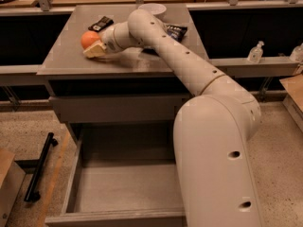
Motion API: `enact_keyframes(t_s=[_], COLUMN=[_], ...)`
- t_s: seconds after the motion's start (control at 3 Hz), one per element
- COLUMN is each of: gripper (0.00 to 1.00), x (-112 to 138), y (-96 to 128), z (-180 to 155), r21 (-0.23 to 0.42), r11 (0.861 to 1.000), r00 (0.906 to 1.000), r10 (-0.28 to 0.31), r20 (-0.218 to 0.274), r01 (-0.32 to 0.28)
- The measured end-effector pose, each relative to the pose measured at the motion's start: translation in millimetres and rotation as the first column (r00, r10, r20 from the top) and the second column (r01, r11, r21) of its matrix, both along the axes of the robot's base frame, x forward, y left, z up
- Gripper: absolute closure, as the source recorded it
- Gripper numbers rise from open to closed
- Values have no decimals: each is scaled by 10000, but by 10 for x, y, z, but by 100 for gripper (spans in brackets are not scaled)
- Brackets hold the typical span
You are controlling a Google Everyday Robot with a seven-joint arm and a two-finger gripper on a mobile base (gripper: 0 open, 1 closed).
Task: Place orange into middle drawer
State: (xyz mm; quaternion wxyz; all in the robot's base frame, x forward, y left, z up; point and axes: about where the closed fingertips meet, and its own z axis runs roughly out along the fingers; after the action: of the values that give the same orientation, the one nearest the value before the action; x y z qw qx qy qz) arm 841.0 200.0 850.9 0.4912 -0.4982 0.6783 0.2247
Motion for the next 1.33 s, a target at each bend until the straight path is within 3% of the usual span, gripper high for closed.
enact_keyframes(t_s=[0.33, 0.67, 1.0, 1.33], gripper=[65, 96, 100, 100], x=[-55, -273, -546, -1125], y=[-111, -248, -341, -503], z=[121, 408, 542, 571], r21=[-42, -76, -568, -901], r11=[9996, 9994, 9984, 9905], r00=[9992, 9974, 9987, 9944], r10=[-291, -333, 67, 1018], r20=[257, 641, 512, -297], r01=[293, 339, -37, -1041])
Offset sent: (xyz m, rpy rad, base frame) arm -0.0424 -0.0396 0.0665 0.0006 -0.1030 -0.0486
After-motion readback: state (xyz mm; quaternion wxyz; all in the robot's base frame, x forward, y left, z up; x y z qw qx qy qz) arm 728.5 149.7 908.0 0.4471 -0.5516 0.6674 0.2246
